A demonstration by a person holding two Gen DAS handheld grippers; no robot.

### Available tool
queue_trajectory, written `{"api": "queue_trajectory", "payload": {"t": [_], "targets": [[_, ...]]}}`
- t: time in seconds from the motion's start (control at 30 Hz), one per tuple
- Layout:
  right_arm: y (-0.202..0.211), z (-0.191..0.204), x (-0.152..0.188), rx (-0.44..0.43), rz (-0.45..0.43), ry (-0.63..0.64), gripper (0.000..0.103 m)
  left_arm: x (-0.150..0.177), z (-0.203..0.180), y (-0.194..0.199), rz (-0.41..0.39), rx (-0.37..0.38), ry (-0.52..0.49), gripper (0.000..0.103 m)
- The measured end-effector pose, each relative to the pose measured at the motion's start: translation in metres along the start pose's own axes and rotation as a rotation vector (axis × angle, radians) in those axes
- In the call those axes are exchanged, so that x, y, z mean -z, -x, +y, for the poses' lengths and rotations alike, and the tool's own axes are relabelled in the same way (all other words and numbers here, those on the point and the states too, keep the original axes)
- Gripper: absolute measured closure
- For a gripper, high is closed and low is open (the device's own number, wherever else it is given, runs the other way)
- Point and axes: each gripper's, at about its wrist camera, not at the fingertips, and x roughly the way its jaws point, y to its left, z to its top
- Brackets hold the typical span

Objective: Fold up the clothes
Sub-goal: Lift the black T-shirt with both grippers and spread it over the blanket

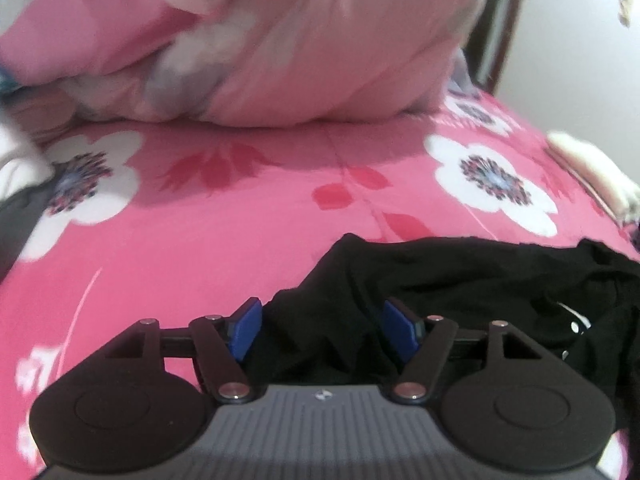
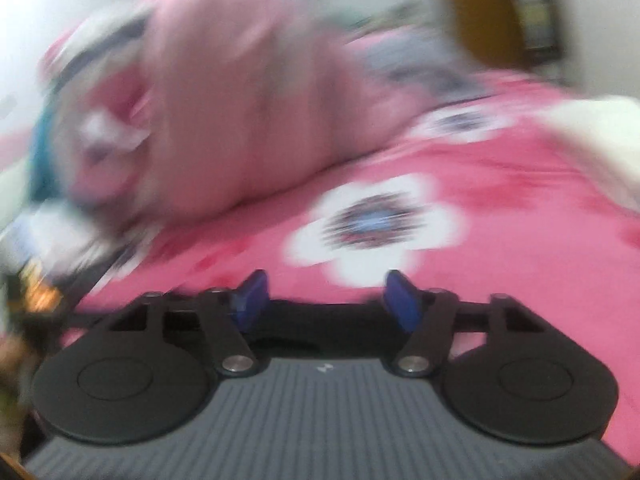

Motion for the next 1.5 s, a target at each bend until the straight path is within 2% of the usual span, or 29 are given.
{"api": "queue_trajectory", "payload": {"t": [0.1, 0.2, 0.27, 0.3, 0.37, 0.4, 0.43, 0.5, 0.53, 0.67, 0.77, 1.0, 1.17, 1.27, 1.3, 1.33, 1.4, 1.47, 1.5], "targets": [[-0.035, 0.014, 0.001, -0.004, 0.095, 0.084, 0.022, -0.005, -0.002, -0.021, 0.048, -0.009, -0.061, 0.033], [-0.069, 0.029, 0.001, -0.008, 0.189, 0.168, 0.022, -0.003, -0.005, -0.037, 0.089, -0.023, -0.105, 0.040], [-0.092, 0.038, 0.002, -0.011, 0.252, 0.225, 0.023, 0.001, -0.009, -0.038, 0.078, -0.028, -0.143, 0.052], [-0.104, 0.043, 0.002, -0.012, 0.284, 0.253, 0.024, 0.004, -0.011, -0.036, 0.064, -0.034, -0.160, 0.062], [-0.127, 0.053, 0.002, -0.015, 0.347, 0.309, 0.039, 0.011, -0.017, -0.033, 0.033, -0.063, -0.184, 0.086], [-0.138, 0.057, 0.002, -0.017, 0.379, 0.337, 0.059, 0.014, -0.021, -0.032, 0.016, -0.089, -0.201, 0.094], [-0.150, 0.062, 0.003, -0.018, 0.410, 0.365, 0.087, 0.016, -0.025, -0.031, -0.001, -0.113, -0.216, 0.095], [-0.168, 0.072, 0.002, -0.013, 0.451, 0.416, 0.093, 0.017, -0.031, -0.030, -0.037, -0.155, -0.235, 0.096], [-0.169, 0.074, -0.002, 0.004, 0.426, 0.424, 0.094, 0.015, -0.031, -0.028, -0.058, -0.177, -0.238, 0.096], [-0.174, 0.075, -0.029, 0.047, 0.333, 0.411, 0.094, -0.013, -0.013, -0.031, -0.093, -0.200, -0.195, 0.096], [-0.192, 0.067, -0.056, 0.075, 0.271, 0.363, 0.094, -0.044, -0.003, -0.045, -0.121, -0.226, -0.195, 0.096], [-0.263, 0.054, -0.102, 0.143, 0.191, 0.329, 0.094, -0.108, 0.002, -0.107, -0.171, -0.339, -0.270, 0.096], [-0.307, 0.039, -0.124, 0.181, 0.153, 0.284, 0.094, -0.129, 0.005, -0.151, -0.169, -0.387, -0.286, 0.094], [-0.331, 0.026, -0.120, 0.182, 0.166, 0.241, 0.090, -0.127, 0.011, -0.169, -0.133, -0.372, -0.248, 0.079], [-0.340, 0.021, -0.116, 0.185, 0.191, 0.226, 0.087, -0.125, 0.012, -0.173, -0.124, -0.367, -0.235, 0.070], [-0.347, 0.015, -0.113, 0.184, 0.209, 0.207, 0.082, -0.123, 0.013, -0.173, -0.121, -0.369, -0.229, 0.063], [-0.349, 0.005, -0.112, 0.157, 0.209, 0.161, 0.079, -0.120, 0.014, -0.169, -0.128, -0.369, -0.225, 0.053], [-0.339, -0.002, -0.118, 0.143, 0.194, 0.112, 0.067, -0.119, 0.015, -0.156, -0.143, -0.365, -0.222, 0.044], [-0.329, -0.004, -0.123, 0.145, 0.173, 0.091, 0.057, -0.119, 0.015, -0.147, -0.155, -0.360, -0.217, 0.039]]}}
